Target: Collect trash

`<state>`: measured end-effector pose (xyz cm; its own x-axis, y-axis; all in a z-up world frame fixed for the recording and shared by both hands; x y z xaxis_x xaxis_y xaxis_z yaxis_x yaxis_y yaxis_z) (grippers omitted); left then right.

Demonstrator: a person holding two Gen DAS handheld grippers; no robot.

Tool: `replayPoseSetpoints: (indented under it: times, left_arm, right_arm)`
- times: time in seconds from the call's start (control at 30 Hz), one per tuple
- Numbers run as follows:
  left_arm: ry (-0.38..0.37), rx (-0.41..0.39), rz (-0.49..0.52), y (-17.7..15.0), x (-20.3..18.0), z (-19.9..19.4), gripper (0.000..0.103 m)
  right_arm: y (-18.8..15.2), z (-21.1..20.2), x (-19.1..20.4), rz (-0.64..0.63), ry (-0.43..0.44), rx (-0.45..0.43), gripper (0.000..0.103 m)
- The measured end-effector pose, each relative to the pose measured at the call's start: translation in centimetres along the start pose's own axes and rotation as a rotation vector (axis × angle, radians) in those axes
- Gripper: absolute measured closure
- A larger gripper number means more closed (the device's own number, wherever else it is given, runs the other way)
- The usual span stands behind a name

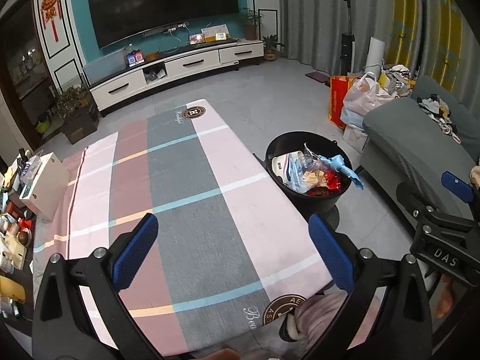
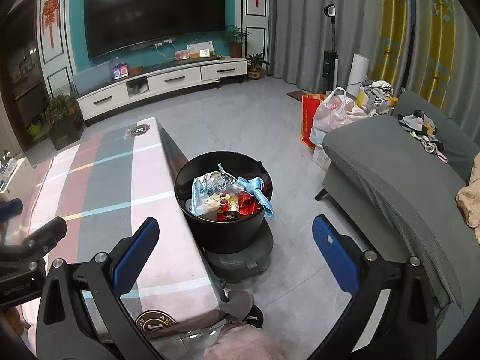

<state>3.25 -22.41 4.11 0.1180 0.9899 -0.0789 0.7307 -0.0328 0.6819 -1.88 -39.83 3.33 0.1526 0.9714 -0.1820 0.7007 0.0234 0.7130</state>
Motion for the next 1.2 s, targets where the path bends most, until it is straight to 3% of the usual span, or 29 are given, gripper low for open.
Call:
replayPoseSetpoints:
  times: [1.2]
  left_arm:
    - [0.015,0.014,0.031,-0.3,-0.8,0.9,0.003]
  right_arm:
    - [-0.2,1.1,0.1,-0.002,0.0,0.014,0.003]
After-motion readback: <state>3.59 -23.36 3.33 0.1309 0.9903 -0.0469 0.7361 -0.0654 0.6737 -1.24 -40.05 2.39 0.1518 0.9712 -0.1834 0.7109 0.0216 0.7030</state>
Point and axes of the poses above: each gripper's, at about its wrist camera, not at the fingertips, and z roughly the way its jaws point, x to its left, y to its top, the point moved 7 cm from there along z, roughly the way its jaws point, and after that the axes turned 13 degrees about -z, right-handed, at the moved point
